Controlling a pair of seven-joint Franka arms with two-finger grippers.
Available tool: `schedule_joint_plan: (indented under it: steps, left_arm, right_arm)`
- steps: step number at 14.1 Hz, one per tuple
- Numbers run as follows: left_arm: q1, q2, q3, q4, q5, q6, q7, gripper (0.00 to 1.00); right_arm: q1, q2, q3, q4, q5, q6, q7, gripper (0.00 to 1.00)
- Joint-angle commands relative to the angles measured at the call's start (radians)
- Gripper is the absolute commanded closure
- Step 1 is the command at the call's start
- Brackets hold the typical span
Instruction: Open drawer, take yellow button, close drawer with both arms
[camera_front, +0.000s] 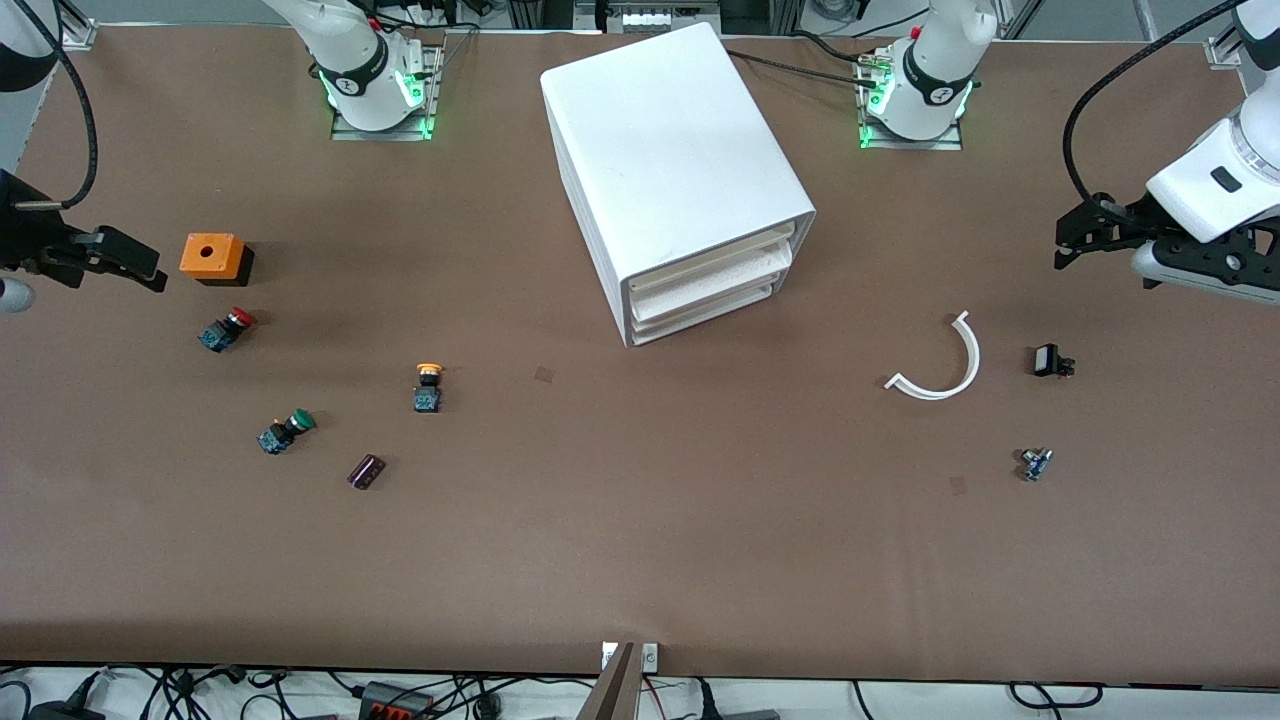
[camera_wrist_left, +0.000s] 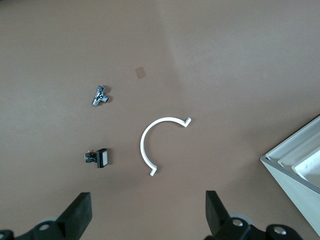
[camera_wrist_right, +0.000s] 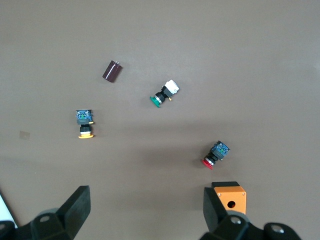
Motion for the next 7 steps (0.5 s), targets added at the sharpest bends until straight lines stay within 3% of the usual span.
schedule_joint_plan:
  steps: [1, 7]
  left_arm:
    - [-0.006, -0.006, -0.004, 0.015, 0.017, -0.021, -0.016, 0.0]
    - [-0.006, -0.006, -0.023, 0.021, 0.017, -0.023, -0.017, 0.0]
  right_arm:
    - [-0.001, -0.007, 0.002, 0.004, -0.009, -0.01, -0.001, 0.0]
    - [-0.006, -0.006, -0.002, -0.034, -0.002, 0.047, 0.002, 0.0]
